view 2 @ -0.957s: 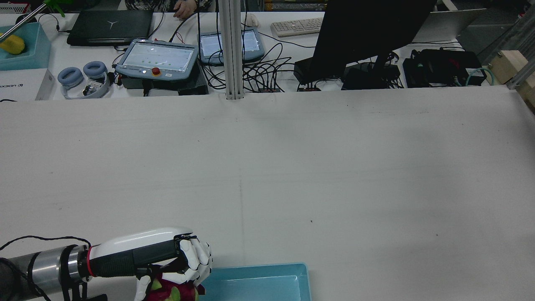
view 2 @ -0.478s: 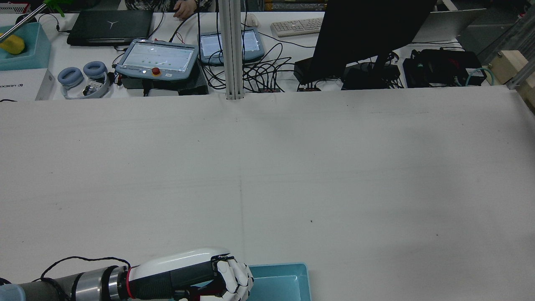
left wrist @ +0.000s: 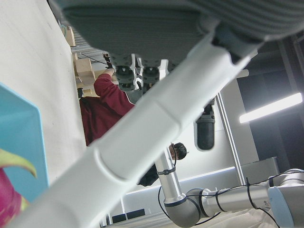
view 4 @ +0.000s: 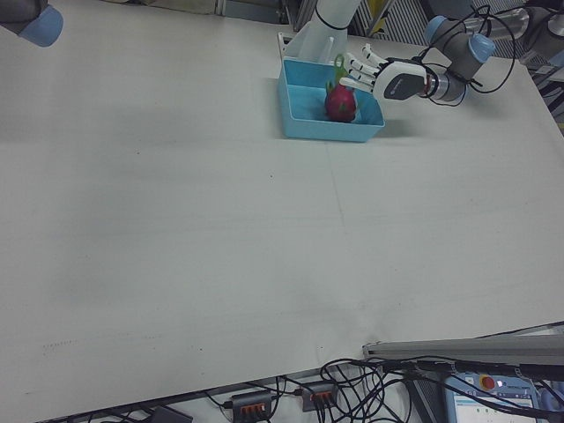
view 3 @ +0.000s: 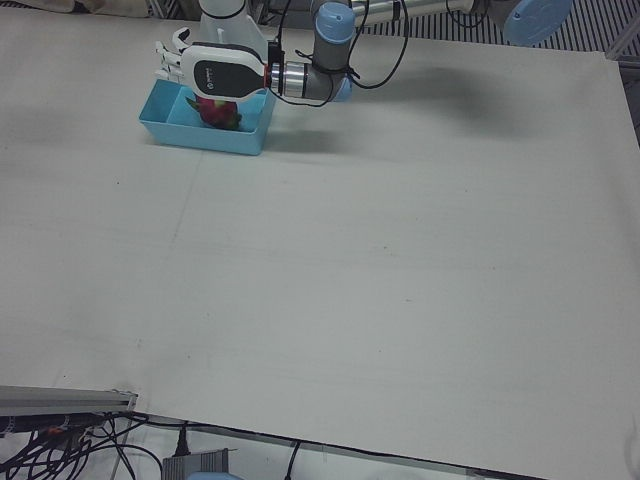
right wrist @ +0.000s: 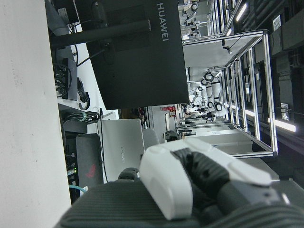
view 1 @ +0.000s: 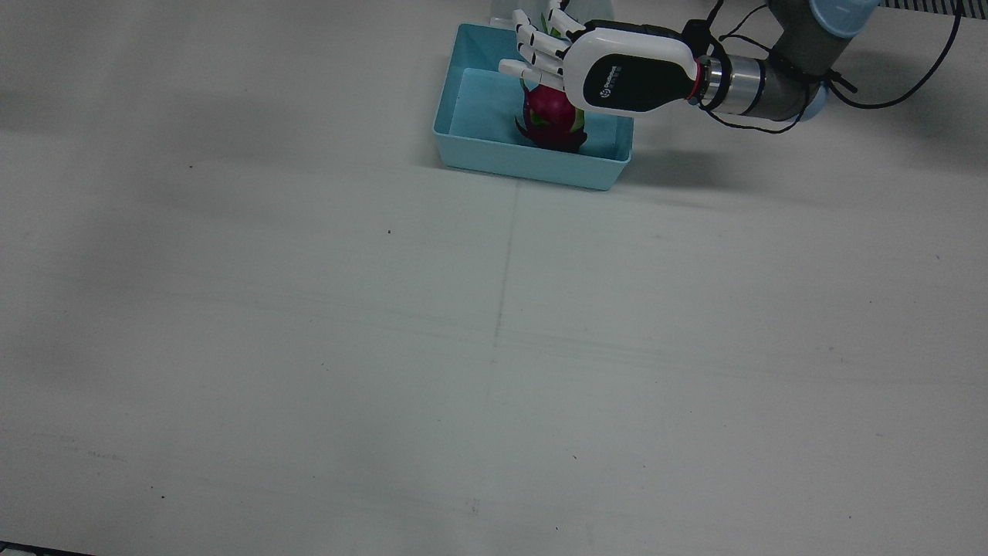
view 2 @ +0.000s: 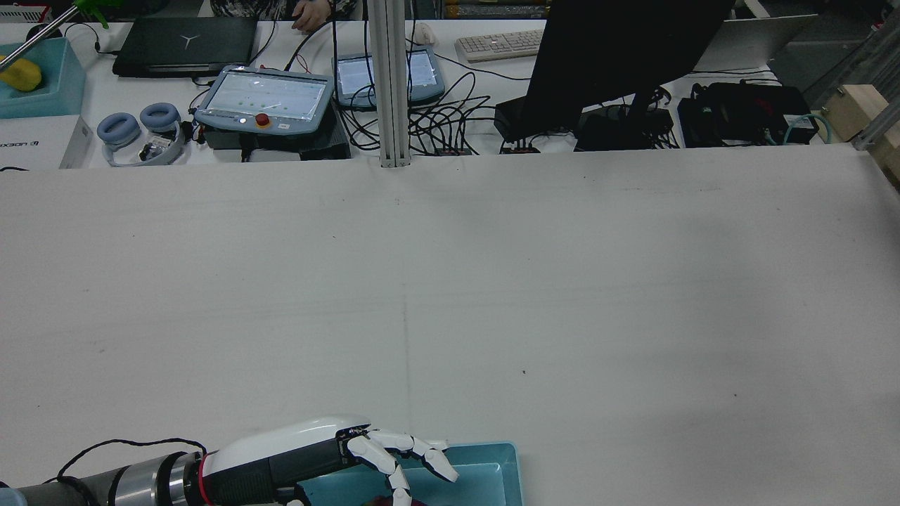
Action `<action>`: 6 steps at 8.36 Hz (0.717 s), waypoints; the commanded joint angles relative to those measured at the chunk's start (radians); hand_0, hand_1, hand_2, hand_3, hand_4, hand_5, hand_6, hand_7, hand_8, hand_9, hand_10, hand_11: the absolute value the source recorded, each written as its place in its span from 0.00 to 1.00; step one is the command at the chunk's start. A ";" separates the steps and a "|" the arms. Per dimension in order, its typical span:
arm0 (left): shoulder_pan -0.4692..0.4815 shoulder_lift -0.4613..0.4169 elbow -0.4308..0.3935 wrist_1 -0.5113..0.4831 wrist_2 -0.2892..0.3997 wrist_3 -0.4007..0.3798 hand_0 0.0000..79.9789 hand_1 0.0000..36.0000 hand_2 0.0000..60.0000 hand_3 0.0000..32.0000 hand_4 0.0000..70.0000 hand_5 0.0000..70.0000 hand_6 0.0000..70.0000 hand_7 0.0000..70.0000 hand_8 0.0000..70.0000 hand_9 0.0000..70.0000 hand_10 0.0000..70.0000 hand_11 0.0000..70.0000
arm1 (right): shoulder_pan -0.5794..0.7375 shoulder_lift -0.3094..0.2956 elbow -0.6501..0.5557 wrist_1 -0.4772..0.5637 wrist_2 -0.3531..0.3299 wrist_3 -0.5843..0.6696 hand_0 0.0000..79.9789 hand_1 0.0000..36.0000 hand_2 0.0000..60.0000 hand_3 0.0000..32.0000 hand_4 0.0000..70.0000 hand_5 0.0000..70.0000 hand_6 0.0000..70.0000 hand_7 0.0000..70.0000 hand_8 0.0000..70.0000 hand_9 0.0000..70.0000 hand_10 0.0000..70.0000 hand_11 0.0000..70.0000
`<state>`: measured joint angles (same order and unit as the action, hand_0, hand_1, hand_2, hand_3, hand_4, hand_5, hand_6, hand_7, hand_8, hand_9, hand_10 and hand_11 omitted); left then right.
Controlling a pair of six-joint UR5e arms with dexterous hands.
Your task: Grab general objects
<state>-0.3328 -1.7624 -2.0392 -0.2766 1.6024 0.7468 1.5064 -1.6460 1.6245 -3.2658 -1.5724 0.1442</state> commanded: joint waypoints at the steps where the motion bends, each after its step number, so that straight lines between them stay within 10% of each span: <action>1: -0.005 0.027 0.008 -0.030 -0.016 -0.013 1.00 1.00 1.00 0.00 0.00 0.39 0.00 0.42 0.00 0.06 0.00 0.00 | 0.000 0.000 0.000 0.000 0.000 0.000 0.00 0.00 0.00 0.00 0.00 0.00 0.00 0.00 0.00 0.00 0.00 0.00; 2: -0.024 0.084 0.011 -0.051 -0.016 -0.023 1.00 1.00 1.00 0.00 0.00 0.84 0.00 0.53 0.00 0.09 0.00 0.00 | 0.000 0.000 0.000 0.000 0.000 0.000 0.00 0.00 0.00 0.00 0.00 0.00 0.00 0.00 0.00 0.00 0.00 0.00; 3: -0.140 0.115 0.036 -0.023 -0.015 -0.023 1.00 1.00 1.00 0.00 0.00 1.00 0.00 0.66 0.00 0.11 0.00 0.00 | 0.000 0.000 0.000 0.000 0.000 0.000 0.00 0.00 0.00 0.00 0.00 0.00 0.00 0.00 0.00 0.00 0.00 0.00; 6: -0.469 0.152 0.167 -0.044 -0.009 -0.024 1.00 1.00 1.00 0.00 0.09 1.00 0.11 0.74 0.01 0.13 0.00 0.00 | 0.000 0.000 0.000 0.000 0.000 0.000 0.00 0.00 0.00 0.00 0.00 0.00 0.00 0.00 0.00 0.00 0.00 0.00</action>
<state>-0.5923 -1.6318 -1.9496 -0.3106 1.5903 0.7246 1.5064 -1.6459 1.6245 -3.2658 -1.5723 0.1442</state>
